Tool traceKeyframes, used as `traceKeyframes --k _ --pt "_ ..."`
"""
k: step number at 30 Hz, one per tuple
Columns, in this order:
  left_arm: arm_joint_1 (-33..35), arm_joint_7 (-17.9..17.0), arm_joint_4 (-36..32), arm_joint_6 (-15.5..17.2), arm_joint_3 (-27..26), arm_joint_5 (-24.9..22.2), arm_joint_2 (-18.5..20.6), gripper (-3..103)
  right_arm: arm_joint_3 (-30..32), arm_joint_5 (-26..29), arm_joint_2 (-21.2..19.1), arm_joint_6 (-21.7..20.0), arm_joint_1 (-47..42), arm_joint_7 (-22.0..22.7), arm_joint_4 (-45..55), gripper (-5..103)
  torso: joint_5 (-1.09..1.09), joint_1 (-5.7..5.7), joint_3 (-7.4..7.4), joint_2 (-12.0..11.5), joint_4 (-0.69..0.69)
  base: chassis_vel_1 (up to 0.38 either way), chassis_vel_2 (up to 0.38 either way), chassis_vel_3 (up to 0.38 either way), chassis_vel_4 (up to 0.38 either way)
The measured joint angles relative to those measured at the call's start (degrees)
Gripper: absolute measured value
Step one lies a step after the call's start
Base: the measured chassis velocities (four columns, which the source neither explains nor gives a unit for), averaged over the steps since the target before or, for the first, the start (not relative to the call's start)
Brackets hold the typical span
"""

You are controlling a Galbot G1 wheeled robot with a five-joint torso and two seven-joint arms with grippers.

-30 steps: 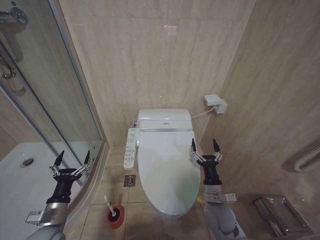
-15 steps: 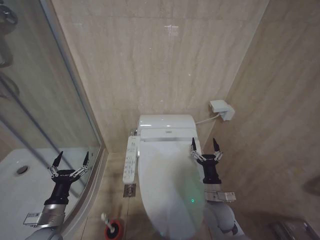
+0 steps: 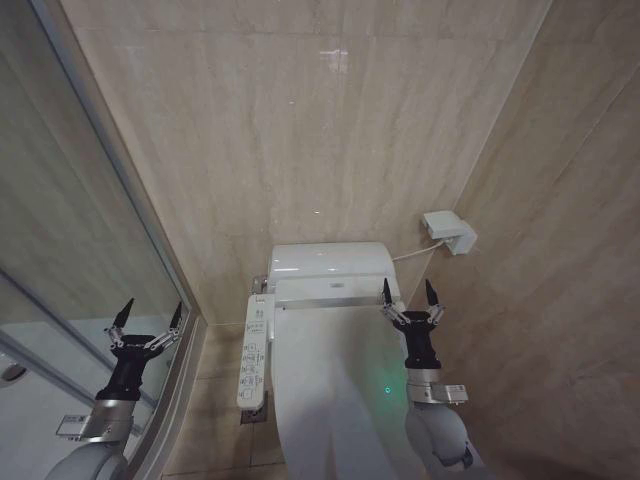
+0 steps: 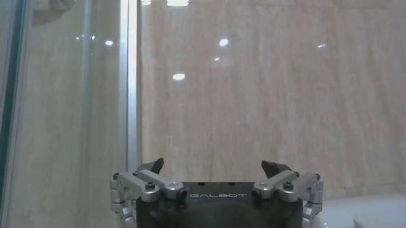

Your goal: Open the toilet lid, clean the toilet bowl with a toilet brush, close the toilet lid, and flush.

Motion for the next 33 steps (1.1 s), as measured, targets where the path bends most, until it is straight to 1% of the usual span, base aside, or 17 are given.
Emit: traceKeyframes --k 2,5,6,9,10,12,13,15,18,19,21,22,24,25,29,31,33 --pt "-1.54 1.56 2.04 -0.84 0.46 -0.94 1.16 100 -0.04 -0.13 0.06 0.02 0.21 0.00 -0.27 100 -0.01 0.00 0.00 0.00 -0.01 0.078 -0.036 -0.021 0.058" --pt "-6.44 4.74 7.09 -1.63 3.08 -4.69 4.56 100 -0.54 -0.48 0.37 0.10 1.24 -0.10 -1.28 100 -0.01 0.01 0.01 0.00 -0.04 0.000 0.000 0.000 0.000" --pt "-6.44 4.74 7.09 -1.63 3.08 -4.69 4.56 100 -0.54 -0.48 0.37 0.10 1.24 -0.10 -1.28 100 -0.01 0.01 0.01 0.00 -0.04 0.000 0.000 0.000 0.000" --pt "-12.77 8.94 12.28 -2.21 8.45 -7.86 6.85 100 -0.83 -1.06 0.77 0.26 2.15 -0.39 -2.65 100 -0.01 0.04 0.02 -0.01 -0.03 0.000 0.000 0.000 0.000" --pt "-12.77 8.94 12.28 -2.21 8.45 -7.86 6.85 100 -0.83 -1.06 0.77 0.26 2.15 -0.39 -2.65 100 -0.01 0.04 0.02 -0.01 -0.03 0.000 0.000 0.000 0.000" --pt "-19.14 11.84 17.90 -3.67 13.21 -8.21 7.72 100 -0.92 -1.38 1.14 0.39 2.47 -0.55 -3.47 100 -0.01 0.04 0.02 -0.01 -0.03 0.000 0.000 0.000 0.000" --pt "-22.92 12.68 21.54 -4.26 15.74 -8.22 7.85 100 -1.00 -1.47 1.33 0.48 2.60 -0.69 -3.91 100 -0.01 0.04 0.02 -0.01 -0.06 0.000 0.000 0.000 0.000" --pt "-24.99 12.93 23.64 -4.47 17.13 -8.22 7.83 100 -1.05 -1.51 1.49 0.54 2.68 -0.76 -4.13 100 -0.01 0.04 0.02 -0.01 -0.07 0.000 0.000 0.000 0.000" --pt "-33.13 14.26 32.37 -5.18 23.38 -8.13 6.70 100 -1.13 -1.66 2.08 0.63 3.07 -0.94 -5.05 100 -0.01 0.04 0.02 -0.01 -0.03 0.000 0.000 0.000 0.000" --pt "-33.13 14.26 32.37 -5.18 23.38 -8.13 6.70 100 -1.13 -1.66 2.08 0.63 3.07 -0.94 -5.05 100 -0.01 0.04 0.02 -0.01 -0.03 0.000 0.000 0.000 0.000" --pt "-38.48 17.10 38.14 -6.05 28.31 -7.87 5.79 99 -1.08 -1.68 2.34 0.63 3.33 -1.01 -5.41 100 -0.01 0.04 0.02 -0.01 -0.03 0.000 0.000 0.000 0.000" --pt "-38.48 17.10 38.14 -6.05 28.31 -7.87 5.79 99 -1.08 -1.68 2.34 0.63 3.33 -1.01 -5.41 100 -0.01 0.04 0.02 -0.01 -0.03 0.000 0.000 0.000 0.000" --pt "-42.79 19.28 42.91 -6.79 32.61 -7.68 4.88 99 -0.89 -1.65 2.51 0.63 3.65 -1.02 -5.78 100 -0.01 0.04 0.03 -0.01 -0.04 0.000 0.000 0.000 0.000" --pt "-42.79 19.28 42.91 -6.79 32.61 -7.68 4.88 99 -0.89 -1.65 2.51 0.63 3.65 -1.02 -5.78 100 -0.01 0.04 0.03 -0.01 -0.04 0.000 0.000 0.000 0.000" --pt "-50.12 22.84 52.75 -8.25 37.53 -7.49 1.17 96 -0.72 -1.53 2.96 0.60 4.57 -1.03 -6.71 100 0.00 0.05 0.03 -0.01 -0.03 0.000 0.000 0.000 0.000" --pt "-51.16 23.52 54.17 -8.51 37.97 -7.45 0.48 96 -0.70 -1.47 3.01 0.60 4.68 -1.04 -6.83 100 0.00 0.04 0.03 -0.02 -0.03 0.000 0.000 0.000 0.000" --pt "-54.04 26.51 58.00 -9.38 38.76 -6.60 -1.04 96 -0.55 -1.10 2.97 0.59 4.86 -1.04 -7.12 100 -0.01 0.05 0.02 -0.01 -0.04 0.000 0.000 0.000 0.000"
